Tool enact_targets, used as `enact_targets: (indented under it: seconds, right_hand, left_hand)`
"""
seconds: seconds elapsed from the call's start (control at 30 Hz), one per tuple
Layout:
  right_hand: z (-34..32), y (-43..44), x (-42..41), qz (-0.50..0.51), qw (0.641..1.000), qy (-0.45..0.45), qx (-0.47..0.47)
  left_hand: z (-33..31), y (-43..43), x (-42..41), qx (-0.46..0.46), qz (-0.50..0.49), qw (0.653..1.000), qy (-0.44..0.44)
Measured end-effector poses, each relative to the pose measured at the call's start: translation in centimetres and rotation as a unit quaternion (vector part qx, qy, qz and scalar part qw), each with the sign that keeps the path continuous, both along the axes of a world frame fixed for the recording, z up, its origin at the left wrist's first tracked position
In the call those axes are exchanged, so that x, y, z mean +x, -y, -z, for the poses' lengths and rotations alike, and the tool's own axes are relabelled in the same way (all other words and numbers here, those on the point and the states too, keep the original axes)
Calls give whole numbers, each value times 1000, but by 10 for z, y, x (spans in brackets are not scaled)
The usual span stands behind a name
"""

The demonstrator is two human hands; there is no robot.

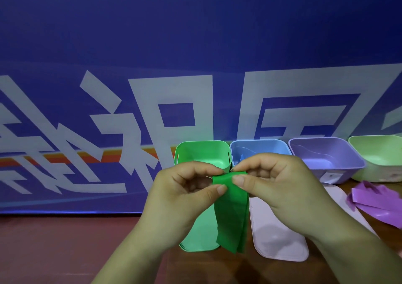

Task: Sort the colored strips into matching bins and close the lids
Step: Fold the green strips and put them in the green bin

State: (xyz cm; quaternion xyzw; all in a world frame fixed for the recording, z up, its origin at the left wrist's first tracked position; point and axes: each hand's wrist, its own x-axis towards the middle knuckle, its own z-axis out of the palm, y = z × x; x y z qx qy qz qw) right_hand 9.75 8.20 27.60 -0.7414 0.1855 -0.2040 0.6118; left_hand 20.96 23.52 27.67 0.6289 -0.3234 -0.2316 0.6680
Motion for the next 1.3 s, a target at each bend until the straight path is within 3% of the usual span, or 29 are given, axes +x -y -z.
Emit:
enact_targets:
  seconds: [0.53,0.77,1.07,1.3]
  right_hand:
    - [2,-5,2,12,996,-10,84]
    - [-1,0,0,-6,1000,-8,14]
    - [0,-3,-1,-24,1000,13,-8]
    - [0,-5,0,-6,999,30,24]
  left_hand:
    - [3,0,1,19,-7,1000,6]
    - [0,1,2,15,-9,999,-44]
    - [-1,2,4,6,-13,996,-84]
    - [1,1,5,-3,6,998,-59]
